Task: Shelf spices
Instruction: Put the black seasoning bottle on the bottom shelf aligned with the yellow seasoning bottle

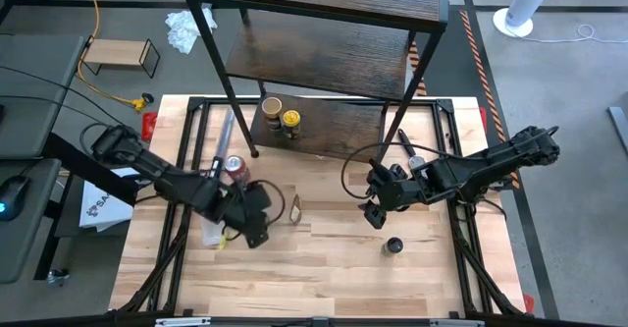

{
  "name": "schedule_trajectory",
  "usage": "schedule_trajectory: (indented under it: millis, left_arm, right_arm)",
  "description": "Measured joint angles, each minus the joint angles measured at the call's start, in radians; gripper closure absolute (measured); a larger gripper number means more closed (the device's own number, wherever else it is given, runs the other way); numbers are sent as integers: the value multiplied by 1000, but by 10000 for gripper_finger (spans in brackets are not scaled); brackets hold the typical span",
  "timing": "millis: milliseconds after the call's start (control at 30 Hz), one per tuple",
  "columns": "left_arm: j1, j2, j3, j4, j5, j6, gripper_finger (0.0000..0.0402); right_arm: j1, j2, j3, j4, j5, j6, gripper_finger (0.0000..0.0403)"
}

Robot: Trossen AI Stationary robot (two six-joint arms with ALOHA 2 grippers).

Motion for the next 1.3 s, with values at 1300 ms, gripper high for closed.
schedule_trajectory:
  millis: [1300]
  left_arm:
    - [-47,-10,-16,-138,84,-398,113]
  right_arm:
    - [214,5,0,-296,-203,765,98]
